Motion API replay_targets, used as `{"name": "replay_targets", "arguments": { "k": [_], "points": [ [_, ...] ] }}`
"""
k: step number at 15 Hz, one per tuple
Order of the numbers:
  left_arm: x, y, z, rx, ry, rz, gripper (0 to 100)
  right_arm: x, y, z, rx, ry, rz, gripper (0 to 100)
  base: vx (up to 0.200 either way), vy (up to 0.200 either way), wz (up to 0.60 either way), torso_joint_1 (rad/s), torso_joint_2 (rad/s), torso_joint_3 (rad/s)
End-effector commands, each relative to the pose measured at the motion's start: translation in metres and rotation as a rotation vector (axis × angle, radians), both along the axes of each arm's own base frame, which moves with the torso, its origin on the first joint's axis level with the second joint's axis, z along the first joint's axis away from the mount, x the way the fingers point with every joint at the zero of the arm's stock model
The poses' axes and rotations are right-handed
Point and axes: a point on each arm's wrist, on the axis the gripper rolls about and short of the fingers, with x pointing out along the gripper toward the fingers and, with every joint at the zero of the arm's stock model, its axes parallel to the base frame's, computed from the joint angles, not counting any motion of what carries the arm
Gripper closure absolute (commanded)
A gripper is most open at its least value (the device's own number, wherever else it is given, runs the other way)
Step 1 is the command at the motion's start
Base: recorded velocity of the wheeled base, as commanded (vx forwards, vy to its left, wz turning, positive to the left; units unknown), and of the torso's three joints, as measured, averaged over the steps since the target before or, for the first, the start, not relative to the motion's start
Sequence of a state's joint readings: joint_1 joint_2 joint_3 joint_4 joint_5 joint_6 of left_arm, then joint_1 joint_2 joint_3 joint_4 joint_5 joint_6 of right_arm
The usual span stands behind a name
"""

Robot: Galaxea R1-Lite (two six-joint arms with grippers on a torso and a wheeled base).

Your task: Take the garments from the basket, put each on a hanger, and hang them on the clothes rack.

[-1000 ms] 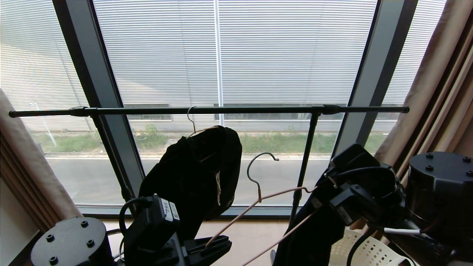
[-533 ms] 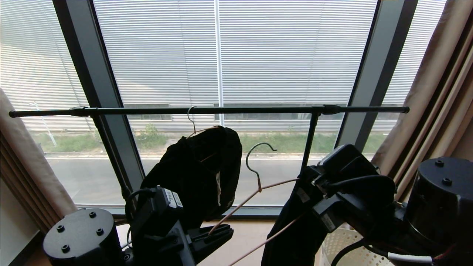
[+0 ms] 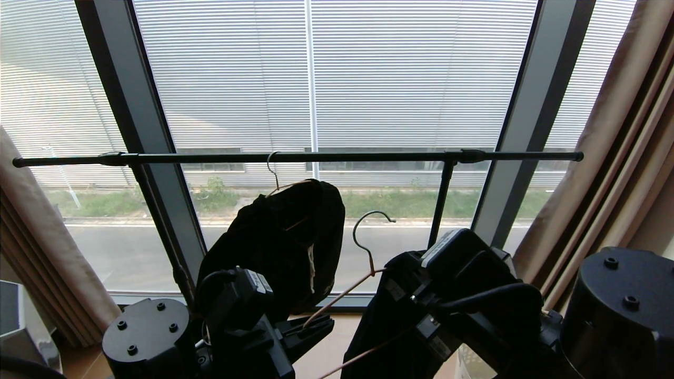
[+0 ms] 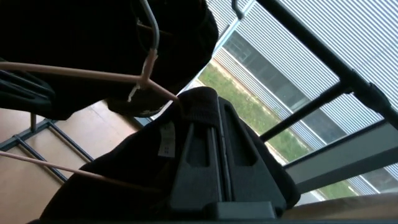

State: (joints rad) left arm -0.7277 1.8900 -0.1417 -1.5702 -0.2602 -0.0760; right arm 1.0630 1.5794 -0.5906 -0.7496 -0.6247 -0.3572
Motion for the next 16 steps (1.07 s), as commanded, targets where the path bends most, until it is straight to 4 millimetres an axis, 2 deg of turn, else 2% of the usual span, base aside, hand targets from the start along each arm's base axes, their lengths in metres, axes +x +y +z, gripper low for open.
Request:
{"name": "replay_targets", "arguments": {
  "k": [1,8,9,12,16],
  "points": [
    [0.003,0.0,-0.005,0.013,0.016,0.008,100,-0.005,0.006,-0.001,-0.002,0.001,0.027,100,0.0,0.0,0.0,0.0,0.0,0.0],
    [0.003,0.001,-0.004,0.004,0.023,0.013,100,-0.008,0.009,-0.002,0.006,0.002,0.042,100,0.0,0.0,0.0,0.0,0.0,0.0],
    [0.003,0.001,-0.004,0.005,0.024,0.013,100,-0.008,0.008,-0.002,0.009,-0.002,0.033,0,0.0,0.0,0.0,0.0,0.0,0.0],
    [0.002,0.002,-0.002,-0.002,0.016,0.013,100,-0.006,0.006,0.0,0.025,-0.004,-0.001,0,0.0,0.0,0.0,0.0,0.0,0.0],
    [0.001,0.002,-0.002,0.001,0.017,0.013,100,0.011,0.003,0.007,0.047,-0.025,-0.108,0,0.0,0.0,0.0,0.0,0.0,0.0]
  ]
}}
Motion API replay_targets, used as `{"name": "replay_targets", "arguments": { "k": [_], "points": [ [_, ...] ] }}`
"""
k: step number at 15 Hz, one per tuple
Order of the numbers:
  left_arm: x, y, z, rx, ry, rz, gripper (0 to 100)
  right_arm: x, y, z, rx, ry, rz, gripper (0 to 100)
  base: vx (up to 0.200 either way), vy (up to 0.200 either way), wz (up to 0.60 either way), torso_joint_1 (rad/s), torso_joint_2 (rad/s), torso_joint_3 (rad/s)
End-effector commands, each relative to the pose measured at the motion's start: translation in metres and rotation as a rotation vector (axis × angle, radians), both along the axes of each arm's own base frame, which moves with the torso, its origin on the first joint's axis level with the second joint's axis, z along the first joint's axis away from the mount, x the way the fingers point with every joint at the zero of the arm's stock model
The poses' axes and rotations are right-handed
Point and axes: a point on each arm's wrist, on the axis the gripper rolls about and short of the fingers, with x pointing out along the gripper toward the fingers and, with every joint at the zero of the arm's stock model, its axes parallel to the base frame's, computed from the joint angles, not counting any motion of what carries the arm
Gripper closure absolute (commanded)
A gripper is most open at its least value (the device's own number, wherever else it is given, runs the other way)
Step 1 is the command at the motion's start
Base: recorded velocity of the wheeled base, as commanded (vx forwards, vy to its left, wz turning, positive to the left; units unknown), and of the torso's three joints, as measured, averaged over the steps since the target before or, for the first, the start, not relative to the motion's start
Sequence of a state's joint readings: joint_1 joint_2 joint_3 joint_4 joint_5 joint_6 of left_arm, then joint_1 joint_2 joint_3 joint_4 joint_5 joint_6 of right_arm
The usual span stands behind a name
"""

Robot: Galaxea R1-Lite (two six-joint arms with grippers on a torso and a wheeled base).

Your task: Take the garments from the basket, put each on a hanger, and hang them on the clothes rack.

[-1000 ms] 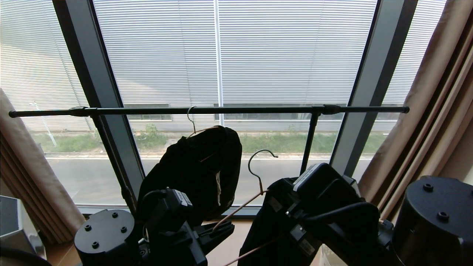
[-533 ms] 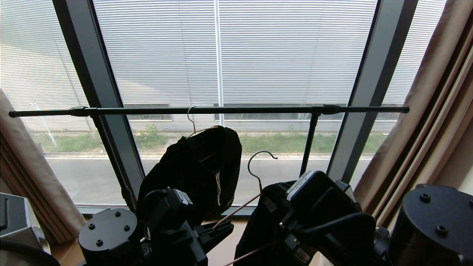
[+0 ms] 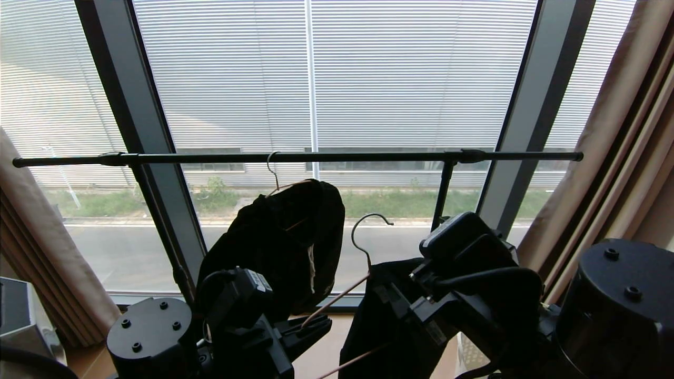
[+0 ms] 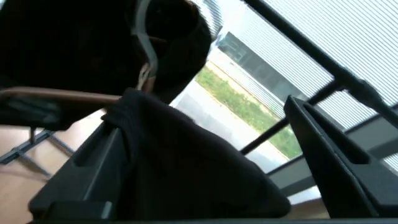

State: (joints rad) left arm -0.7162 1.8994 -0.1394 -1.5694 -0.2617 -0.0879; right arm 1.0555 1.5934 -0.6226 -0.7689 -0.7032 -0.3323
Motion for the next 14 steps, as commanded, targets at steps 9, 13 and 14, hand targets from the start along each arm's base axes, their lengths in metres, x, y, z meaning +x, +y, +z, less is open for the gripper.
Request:
{"name": "replay_targets", "arguments": {
  "k": [9,13,14],
  "points": [
    [-0.005,0.003,0.009,-0.021,-0.025,-0.005,100,0.021,0.007,-0.006,-0.017,0.009,-0.058,0,0.0,0.0,0.0,0.0,0.0,0.0],
    [0.001,0.007,0.01,-0.029,-0.032,0.027,100,0.02,0.004,-0.004,-0.013,0.007,-0.058,0,0.0,0.0,0.0,0.0,0.0,0.0],
    [0.002,0.007,0.011,-0.032,-0.036,0.029,100,0.018,0.002,-0.003,-0.011,0.005,-0.058,0,0.0,0.0,0.0,0.0,0.0,0.0]
  ]
}}
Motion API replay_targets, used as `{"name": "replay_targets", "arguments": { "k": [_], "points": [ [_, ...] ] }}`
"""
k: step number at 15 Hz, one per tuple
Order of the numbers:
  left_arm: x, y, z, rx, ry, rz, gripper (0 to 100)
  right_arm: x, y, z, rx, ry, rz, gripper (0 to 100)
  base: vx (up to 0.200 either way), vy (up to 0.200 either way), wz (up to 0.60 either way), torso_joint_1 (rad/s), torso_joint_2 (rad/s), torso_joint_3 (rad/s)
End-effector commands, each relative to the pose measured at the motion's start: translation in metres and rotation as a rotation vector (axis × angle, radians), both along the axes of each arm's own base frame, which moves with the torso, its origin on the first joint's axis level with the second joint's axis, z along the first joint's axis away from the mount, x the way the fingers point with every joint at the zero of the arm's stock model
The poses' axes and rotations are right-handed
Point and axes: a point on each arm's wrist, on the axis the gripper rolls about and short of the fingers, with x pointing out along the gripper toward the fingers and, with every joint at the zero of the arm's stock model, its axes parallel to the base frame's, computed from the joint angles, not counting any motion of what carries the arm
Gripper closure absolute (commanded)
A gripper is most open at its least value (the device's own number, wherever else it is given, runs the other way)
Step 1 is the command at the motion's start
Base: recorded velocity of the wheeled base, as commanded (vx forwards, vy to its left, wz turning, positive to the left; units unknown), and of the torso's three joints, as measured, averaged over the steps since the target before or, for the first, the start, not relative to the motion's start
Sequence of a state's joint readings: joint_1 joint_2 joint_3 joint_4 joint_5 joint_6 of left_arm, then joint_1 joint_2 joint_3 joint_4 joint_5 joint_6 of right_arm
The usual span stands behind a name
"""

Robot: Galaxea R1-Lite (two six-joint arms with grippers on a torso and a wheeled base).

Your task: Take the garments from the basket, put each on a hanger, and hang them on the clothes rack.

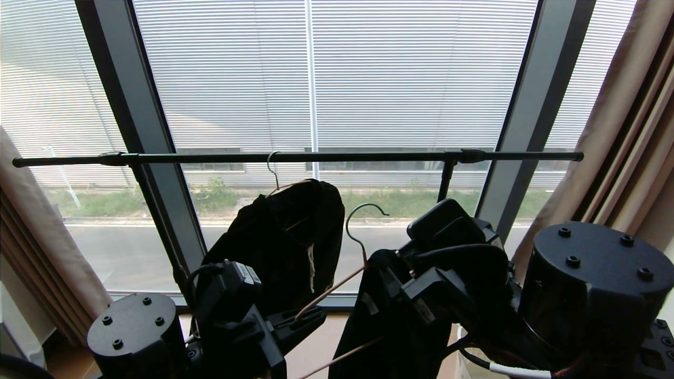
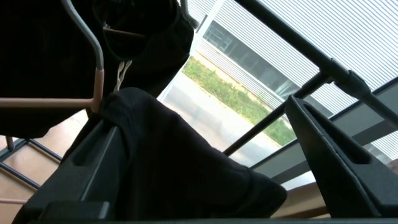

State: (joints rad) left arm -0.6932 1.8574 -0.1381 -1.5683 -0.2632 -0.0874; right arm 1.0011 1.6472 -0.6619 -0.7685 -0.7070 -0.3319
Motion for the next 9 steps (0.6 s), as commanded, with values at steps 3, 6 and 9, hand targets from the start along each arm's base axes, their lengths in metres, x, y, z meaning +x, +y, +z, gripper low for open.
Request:
{"name": "replay_targets", "arguments": {
  "k": [3,6,9],
  "points": [
    [0.002,0.001,0.002,-0.006,-0.008,0.008,100,-0.007,-0.009,-0.004,-0.013,0.009,0.003,0,0.0,0.0,0.0,0.0,0.0,0.0],
    [0.002,0.001,0.001,-0.005,-0.004,0.009,100,-0.01,-0.014,0.005,0.013,-0.007,0.003,0,0.0,0.0,0.0,0.0,0.0,0.0],
    [0.003,0.001,0.0,-0.004,-0.003,0.012,100,-0.01,-0.015,0.006,0.015,-0.009,0.003,0,0.0,0.0,0.0,0.0,0.0,0.0]
  ]
}}
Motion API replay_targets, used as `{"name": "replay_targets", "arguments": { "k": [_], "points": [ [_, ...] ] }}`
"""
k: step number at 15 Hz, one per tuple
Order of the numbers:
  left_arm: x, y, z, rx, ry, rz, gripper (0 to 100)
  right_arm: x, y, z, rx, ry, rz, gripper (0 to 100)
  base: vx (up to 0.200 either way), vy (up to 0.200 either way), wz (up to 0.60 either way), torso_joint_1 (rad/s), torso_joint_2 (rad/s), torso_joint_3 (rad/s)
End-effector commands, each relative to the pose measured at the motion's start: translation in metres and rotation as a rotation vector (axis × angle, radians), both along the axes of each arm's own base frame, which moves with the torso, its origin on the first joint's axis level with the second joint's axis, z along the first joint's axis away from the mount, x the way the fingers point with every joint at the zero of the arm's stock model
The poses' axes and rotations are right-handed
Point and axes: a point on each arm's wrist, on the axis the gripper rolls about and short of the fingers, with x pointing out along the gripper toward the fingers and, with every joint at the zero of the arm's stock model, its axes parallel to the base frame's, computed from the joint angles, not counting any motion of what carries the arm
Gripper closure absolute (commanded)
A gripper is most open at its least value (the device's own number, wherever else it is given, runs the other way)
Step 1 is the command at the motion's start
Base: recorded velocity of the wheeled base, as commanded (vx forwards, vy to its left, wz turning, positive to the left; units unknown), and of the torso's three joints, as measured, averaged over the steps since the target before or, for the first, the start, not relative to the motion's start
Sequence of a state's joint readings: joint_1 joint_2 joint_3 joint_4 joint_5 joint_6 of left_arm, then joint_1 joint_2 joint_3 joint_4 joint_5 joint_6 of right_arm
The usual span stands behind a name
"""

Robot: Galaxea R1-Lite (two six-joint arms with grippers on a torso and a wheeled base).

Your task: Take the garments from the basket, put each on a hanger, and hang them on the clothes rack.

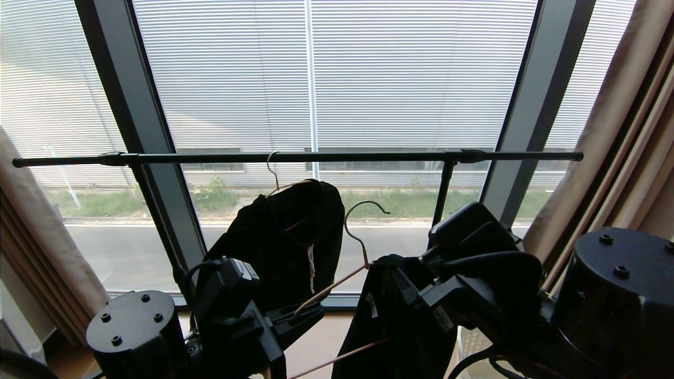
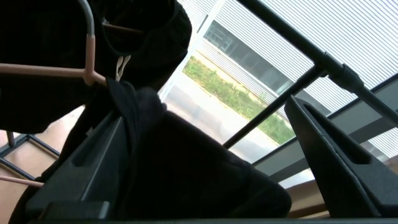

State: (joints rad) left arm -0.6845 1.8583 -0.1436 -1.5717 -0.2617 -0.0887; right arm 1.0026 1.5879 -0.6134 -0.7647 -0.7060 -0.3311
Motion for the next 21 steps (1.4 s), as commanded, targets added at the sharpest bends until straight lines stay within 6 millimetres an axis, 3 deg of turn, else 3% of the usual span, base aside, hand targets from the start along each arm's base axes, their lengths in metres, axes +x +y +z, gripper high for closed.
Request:
{"name": "replay_targets", "arguments": {
  "k": [1,7,11,14,18,20,21],
  "points": [
    [0.002,0.002,-0.002,0.004,0.006,0.012,100,-0.001,-0.001,0.002,0.009,-0.004,0.001,0,0.0,0.0,0.0,0.0,0.0,0.0],
    [0.006,0.003,0.0,-0.004,-0.002,0.026,100,-0.002,-0.003,-0.002,-0.006,0.005,0.001,0,0.0,0.0,0.0,0.0,0.0,0.0],
    [0.008,0.009,0.0,-0.002,0.001,0.048,100,-0.01,-0.016,0.003,-0.003,0.006,0.008,0,0.0,0.0,0.0,0.0,0.0,0.0],
    [0.008,0.011,-0.001,0.001,0.007,0.046,100,-0.016,-0.036,0.003,-0.031,0.047,0.052,0,0.0,0.0,0.0,0.0,0.0,0.0],
    [0.003,0.015,-0.002,0.008,0.019,0.012,100,-0.013,-0.071,0.023,-0.108,0.202,0.247,0,0.0,0.0,0.0,0.0,0.0,0.0],
    [0.001,0.015,-0.003,0.012,0.022,0.009,100,-0.002,-0.088,0.035,-0.118,0.303,0.356,0,0.0,0.0,0.0,0.0,0.0,0.0],
    [0.001,0.015,-0.003,0.013,0.021,0.009,100,0.014,-0.102,0.044,-0.143,0.342,0.439,0,0.0,0.0,0.0,0.0,0.0,0.0]
  ]
}}
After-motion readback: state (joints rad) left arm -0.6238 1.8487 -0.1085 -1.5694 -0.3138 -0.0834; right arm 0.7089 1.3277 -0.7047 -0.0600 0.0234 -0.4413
